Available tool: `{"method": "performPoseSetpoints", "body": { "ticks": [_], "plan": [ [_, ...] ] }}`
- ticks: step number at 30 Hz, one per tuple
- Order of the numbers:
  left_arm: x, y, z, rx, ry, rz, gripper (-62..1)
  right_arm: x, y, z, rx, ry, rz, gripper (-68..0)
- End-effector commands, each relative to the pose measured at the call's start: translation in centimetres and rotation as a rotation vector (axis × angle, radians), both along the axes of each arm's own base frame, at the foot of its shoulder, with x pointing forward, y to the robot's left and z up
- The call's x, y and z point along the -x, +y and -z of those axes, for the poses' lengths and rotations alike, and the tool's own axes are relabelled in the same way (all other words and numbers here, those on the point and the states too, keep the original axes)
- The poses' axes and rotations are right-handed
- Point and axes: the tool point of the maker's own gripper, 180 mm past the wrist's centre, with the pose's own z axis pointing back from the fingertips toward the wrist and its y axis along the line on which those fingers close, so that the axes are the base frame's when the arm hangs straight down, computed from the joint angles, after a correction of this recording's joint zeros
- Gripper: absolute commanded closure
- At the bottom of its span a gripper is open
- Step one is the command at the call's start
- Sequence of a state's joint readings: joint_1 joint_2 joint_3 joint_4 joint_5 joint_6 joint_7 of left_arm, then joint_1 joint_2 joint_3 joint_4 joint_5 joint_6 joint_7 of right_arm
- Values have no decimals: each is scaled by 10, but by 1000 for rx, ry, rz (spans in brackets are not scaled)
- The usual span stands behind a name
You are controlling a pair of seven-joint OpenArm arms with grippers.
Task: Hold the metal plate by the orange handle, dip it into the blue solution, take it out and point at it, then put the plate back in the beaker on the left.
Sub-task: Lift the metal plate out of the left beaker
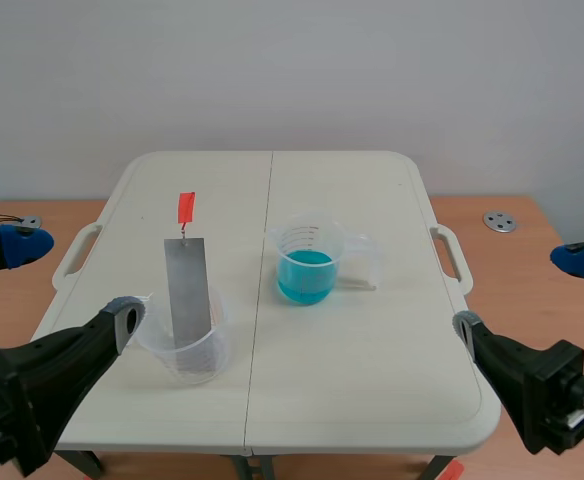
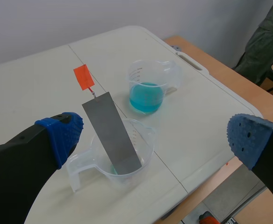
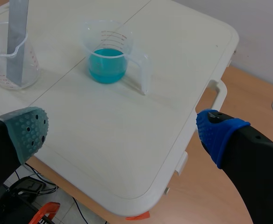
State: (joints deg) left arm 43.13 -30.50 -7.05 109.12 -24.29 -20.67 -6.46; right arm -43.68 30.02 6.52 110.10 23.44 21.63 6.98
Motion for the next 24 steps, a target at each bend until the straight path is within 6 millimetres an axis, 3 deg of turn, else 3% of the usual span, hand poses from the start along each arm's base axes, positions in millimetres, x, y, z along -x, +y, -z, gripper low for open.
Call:
{"method": "performPoseSetpoints", "body": {
  "ticks": [1,24],
  "plan": [
    [-1,-2,-6,18,-19,2,-623,-5,1,-9,-10,-34,-3,-663],
    [-1,-2,-6,18,-19,2,-623,-5,2,-11,-13,-39,-11,-663]
  ]
}}
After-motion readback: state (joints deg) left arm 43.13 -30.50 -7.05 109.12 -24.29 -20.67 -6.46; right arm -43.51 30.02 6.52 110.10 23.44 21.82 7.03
